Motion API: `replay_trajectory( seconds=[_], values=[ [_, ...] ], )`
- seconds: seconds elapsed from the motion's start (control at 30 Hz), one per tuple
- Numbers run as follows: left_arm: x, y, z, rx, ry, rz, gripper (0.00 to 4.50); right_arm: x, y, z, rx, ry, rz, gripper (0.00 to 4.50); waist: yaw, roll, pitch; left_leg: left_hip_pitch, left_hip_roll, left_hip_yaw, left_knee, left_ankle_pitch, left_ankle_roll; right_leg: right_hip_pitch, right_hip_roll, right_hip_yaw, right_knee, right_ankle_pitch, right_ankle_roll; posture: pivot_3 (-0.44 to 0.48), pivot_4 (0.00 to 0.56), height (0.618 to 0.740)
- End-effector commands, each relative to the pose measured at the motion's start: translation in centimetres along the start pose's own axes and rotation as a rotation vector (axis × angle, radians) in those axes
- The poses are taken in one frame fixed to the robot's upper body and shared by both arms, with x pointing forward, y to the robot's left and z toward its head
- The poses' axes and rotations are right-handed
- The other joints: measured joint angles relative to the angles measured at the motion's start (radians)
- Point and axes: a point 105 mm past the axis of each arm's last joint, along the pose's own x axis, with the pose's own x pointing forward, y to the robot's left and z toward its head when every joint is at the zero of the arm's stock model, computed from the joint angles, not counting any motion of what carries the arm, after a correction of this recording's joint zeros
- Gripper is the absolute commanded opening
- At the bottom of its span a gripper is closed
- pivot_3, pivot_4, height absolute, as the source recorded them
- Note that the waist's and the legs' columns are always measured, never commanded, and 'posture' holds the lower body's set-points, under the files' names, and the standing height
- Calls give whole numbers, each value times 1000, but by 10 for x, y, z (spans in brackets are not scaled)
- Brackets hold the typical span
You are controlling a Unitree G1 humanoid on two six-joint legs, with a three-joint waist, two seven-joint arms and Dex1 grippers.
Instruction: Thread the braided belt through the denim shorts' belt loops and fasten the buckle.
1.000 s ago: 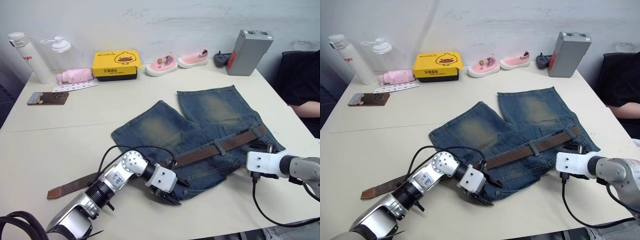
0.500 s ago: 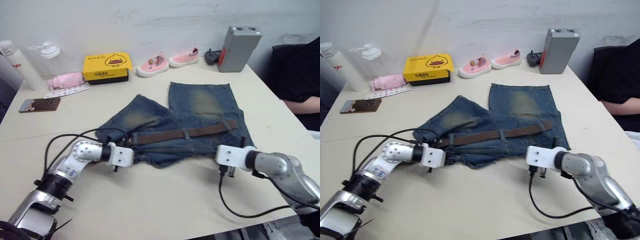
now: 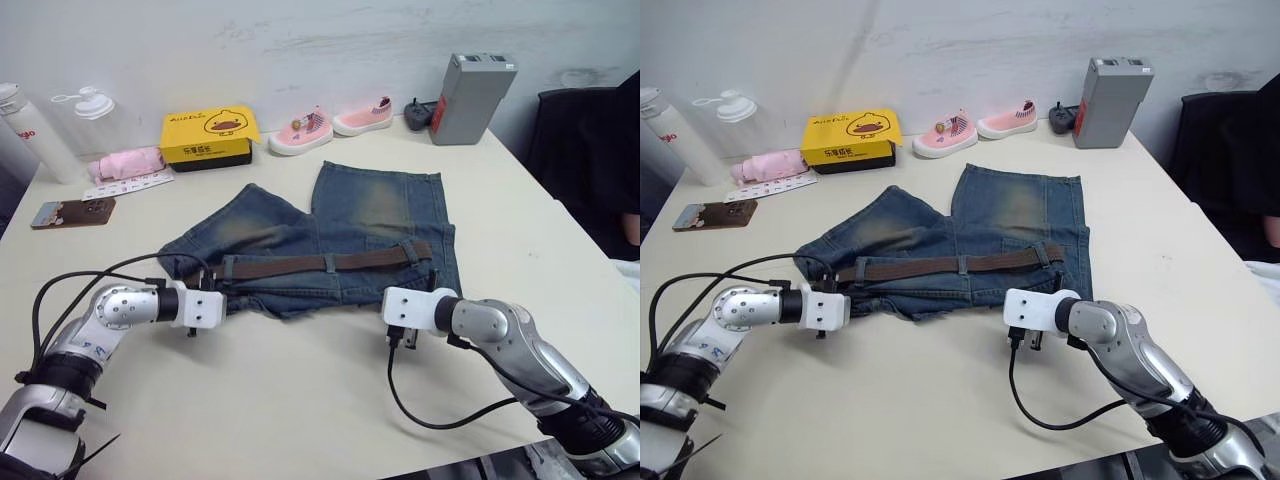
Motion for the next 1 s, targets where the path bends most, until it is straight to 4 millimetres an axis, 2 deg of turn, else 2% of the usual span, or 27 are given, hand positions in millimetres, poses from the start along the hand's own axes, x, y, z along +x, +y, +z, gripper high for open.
replay_trajectory(
  seconds=[0.03, 0.1, 0.17, 0.3, 0.47, 0.57, 0.73, 0.83, 1.0],
  values=[
    [-5, -72, -9, -206, 44, -248, 369, -13, -28, -51, 11, 212, -114, 0, 1, 0, -1, 0, 0, 1, 0, -1, 1, 0, -1, 0, 0, 0, 0, 0, 150, 706],
    [-4, -82, 6, -245, -4, -274, 369, -14, -32, -53, 18, 217, -124, 0, 0, 0, -2, 1, -1, 2, 0, -2, 3, 0, -3, 0, 0, 0, 0, 0, 150, 706],
    [-5, -85, 8, -235, 13, -277, 369, -15, -31, -49, 35, 195, -111, 0, 2, -1, -1, 1, 0, 3, 0, -3, 4, 1, -6, 0, 0, -1, 1, 0, 150, 706],
    [-9, -79, -5, -234, 81, -242, 369, -14, -21, -38, 56, 150, -65, 0, 5, -2, -2, 1, -1, 2, 2, -7, 4, 2, -7, -1, 0, -1, 3, 0, 150, 706],
    [-21, -62, -30, -186, 200, -199, 369, -16, -6, -31, 87, 133, 2, 0, 12, 0, -1, 1, -1, 2, 2, -7, 4, 2, -7, -1, 0, -1, 3, 0, 150, 706],
    [-29, -58, -39, -188, 230, -199, 369, -16, -6, -31, 96, 143, -5, 0, 12, 0, -1, 2, -5, 2, 2, -6, 2, 2, -7, -2, 1, -1, 3, 0, 150, 706],
    [-56, -54, -69, -218, 351, -193, 369, -12, -10, -34, 114, 172, -28, 0, 11, 0, -1, 3, -4, 0, 1, -5, 1, 2, -7, -2, 1, -1, 2, 0, 150, 706],
    [-59, -52, -74, -210, 360, -189, 369, -11, -11, -36, 120, 184, -38, 0, 6, 0, -1, 3, -4, 0, 1, -5, 0, 2, -6, -2, 3, -1, 2, 0, 150, 706],
    [-52, -51, -74, -181, 347, -193, 369, -8, -9, -32, 134, 177, -38, 0, 5, 1, -1, 3, -4, 0, 1, -4, 1, 2, -6, -2, 4, -1, 2, 0, 150, 706]
  ],
)
